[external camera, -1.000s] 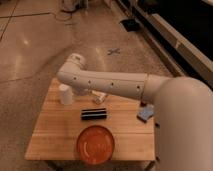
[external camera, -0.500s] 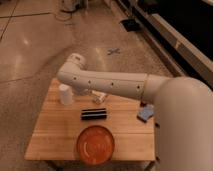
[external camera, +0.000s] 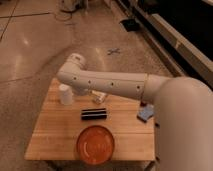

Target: Push the eraser across the table

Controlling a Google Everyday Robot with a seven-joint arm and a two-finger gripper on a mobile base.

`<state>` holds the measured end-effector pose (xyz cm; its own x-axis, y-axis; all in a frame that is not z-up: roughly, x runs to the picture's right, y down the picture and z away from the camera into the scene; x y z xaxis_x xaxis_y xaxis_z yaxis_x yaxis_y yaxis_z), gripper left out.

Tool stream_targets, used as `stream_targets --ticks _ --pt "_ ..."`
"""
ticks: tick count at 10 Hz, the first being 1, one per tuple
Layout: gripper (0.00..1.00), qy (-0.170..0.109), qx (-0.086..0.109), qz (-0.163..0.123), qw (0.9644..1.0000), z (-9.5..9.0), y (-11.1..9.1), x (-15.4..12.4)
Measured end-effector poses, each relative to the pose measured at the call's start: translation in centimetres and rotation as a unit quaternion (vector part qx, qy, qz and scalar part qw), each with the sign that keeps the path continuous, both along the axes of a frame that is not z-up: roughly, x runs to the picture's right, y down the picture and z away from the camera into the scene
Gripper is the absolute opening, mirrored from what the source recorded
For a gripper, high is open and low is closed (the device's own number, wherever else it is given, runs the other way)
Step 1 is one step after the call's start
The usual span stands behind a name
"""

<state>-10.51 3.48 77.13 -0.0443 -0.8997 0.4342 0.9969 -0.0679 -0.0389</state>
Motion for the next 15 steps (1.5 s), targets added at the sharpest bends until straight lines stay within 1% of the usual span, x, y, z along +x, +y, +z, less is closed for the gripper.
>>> stream_targets --ticks 4,5,6,7,8,9,12,13,14,15 --pt "0.8 0.0 0.0 0.0 1.0 0.0 0.0 0.0" --pt "0.78 0.0 0.0 0.0 1.0 0.0 0.0 0.0" --pt "0.71 -0.001 -0.001 0.001 1.0 0.0 0.0 -0.1" --pt "0.61 -0.012 -0.011 0.01 0.9998 0.2 0.6 -0.7" --pt "0.49 -0.029 -0.026 0.021 0.999 0.7 1.5 -1.8" --pt "0.41 -0.04 -0.035 0.029 0.9982 1.2 2.1 -2.5" --pt "0.08 -0.06 -0.067 0.053 0.9946 3.4 4.5 -3.7" --pt "0.03 -0.062 -0.074 0.059 0.9936 3.8 5.0 -3.8" --pt "0.0 -0.067 -0.084 0.068 0.9919 4.6 5.6 -4.2" --pt "0.0 -0.071 -0.09 0.077 0.9903 5.2 6.1 -4.5"
